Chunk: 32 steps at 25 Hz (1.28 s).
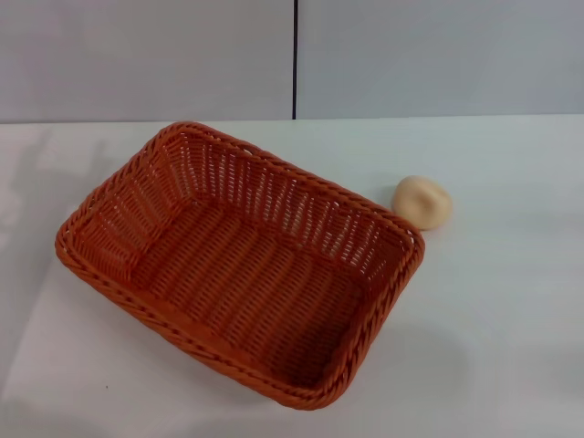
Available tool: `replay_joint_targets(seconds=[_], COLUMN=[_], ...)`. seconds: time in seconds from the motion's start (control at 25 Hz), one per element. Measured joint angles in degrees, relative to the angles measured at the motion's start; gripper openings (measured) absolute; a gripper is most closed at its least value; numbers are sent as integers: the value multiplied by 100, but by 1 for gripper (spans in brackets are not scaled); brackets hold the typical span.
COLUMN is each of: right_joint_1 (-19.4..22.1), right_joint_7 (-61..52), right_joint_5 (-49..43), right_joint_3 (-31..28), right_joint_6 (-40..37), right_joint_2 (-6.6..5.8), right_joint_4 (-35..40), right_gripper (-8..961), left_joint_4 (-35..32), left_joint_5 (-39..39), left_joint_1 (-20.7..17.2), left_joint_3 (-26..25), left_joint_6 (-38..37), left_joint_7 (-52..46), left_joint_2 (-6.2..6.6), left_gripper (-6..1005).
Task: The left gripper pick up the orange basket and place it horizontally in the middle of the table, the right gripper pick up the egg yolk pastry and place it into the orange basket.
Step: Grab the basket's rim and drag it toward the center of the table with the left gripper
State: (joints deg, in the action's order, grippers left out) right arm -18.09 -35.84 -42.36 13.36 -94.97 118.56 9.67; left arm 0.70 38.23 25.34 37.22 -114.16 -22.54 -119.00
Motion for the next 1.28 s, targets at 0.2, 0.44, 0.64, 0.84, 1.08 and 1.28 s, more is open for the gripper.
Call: replay_joint_targets(seconds=[0.2,0.44,0.64,0.84,1.08,1.28], right_joint_1=[6,-11,-33,-43,-36,-22], right_joint_7=[-1,-2,-9,-20,-99,-109], right_joint_5=[0,0,0,0,-21,-30], right_joint_3=[0,0,10,44,53,40], right_joint_6=[0,28,46,49,55,62], right_joint_2=[5,-1,-1,-7,-9,-9], right_joint_4=[0,0,0,0,0,0], right_gripper=[704,703,703,704,703,703], left_joint_4=[0,0,0,-27,-285,-1287], left_joint_5=[0,5,10,10,10,13], left_joint_1=[6,2,1,5,-11,-147], left_joint_3=[10,13,40,167,476,1277], left_joint_6=[2,12,19,63,286,1045], left_joint_7=[-127,-261,-308,-463,-1018,-1972], left_joint_2=[2,18,18,42,80,163], left_gripper=[819,818,818,817,817,816])
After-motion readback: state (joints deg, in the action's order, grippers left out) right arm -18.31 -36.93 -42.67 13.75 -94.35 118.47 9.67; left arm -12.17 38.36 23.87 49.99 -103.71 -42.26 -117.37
